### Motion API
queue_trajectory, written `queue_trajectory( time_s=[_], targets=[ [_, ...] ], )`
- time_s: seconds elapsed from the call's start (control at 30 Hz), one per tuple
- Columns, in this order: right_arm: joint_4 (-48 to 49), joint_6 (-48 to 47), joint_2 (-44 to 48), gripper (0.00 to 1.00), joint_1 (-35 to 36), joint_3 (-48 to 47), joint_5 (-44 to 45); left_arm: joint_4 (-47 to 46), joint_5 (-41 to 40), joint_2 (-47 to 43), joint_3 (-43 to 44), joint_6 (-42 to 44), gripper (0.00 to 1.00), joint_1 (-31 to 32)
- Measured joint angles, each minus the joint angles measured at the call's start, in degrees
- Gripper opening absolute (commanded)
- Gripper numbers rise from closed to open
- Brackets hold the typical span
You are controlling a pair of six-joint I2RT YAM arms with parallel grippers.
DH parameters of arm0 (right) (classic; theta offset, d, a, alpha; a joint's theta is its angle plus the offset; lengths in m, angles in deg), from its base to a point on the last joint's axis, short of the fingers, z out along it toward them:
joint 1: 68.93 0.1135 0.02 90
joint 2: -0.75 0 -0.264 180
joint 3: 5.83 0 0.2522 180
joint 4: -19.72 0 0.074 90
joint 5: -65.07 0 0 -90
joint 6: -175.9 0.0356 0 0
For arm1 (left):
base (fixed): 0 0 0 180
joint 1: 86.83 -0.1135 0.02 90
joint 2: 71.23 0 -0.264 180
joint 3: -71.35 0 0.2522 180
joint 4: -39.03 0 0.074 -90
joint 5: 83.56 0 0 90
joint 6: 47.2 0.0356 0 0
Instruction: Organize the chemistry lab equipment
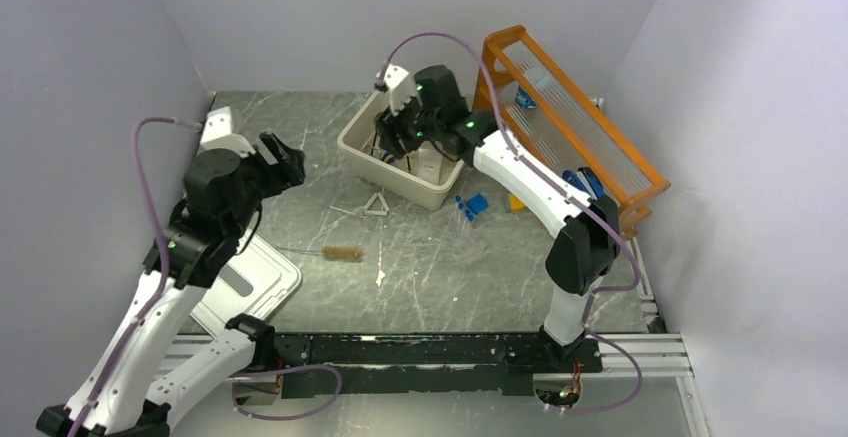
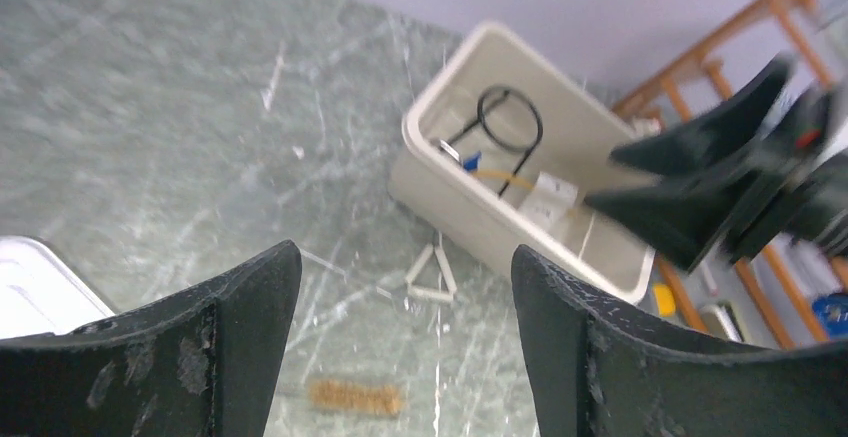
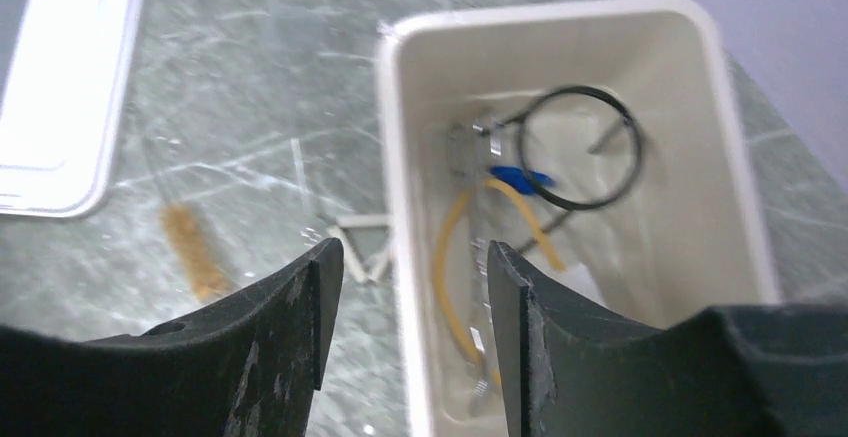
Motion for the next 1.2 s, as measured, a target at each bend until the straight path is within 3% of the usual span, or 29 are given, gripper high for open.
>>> queue_trajectory(
  time_s=[0.17, 0.37, 0.77, 0.87, 1.03, 1.2],
  targets=[
    [3.3, 3.6, -2.2, 0.59, 8.5, 1.4, 3.0, 1.2, -6.9, -2.9, 5.9, 2.1, 0.82, 0.0],
    [3.4, 4.9, -14.1, 0.6, 16.9, -1.7, 9.7, 5.1, -13.7, -3.7, 14.1, 2.9, 0.83, 0.0],
    [-2.2, 5.0, -30.9, 0.59, 18.1, -13.0, 18.8, 7.3, -15.2, -3.2, 15.0, 3.6, 0.83, 0.0],
    [-3.7, 4.6, -32.7, 0.54, 18.0, -15.6, 18.6, 7.7, -15.1, -2.3, 15.0, 3.6, 0.83, 0.0],
    [-6.7, 3.3, -36.0, 0.36, 18.0, -19.5, 16.2, 7.8, -15.0, -2.2, 14.1, 3.6, 0.83, 0.0],
    [-9.1, 2.6, -37.4, 0.28, 18.0, -21.3, 13.2, 8.0, -15.0, -2.1, 13.4, 3.6, 0.83, 0.0]
  ],
)
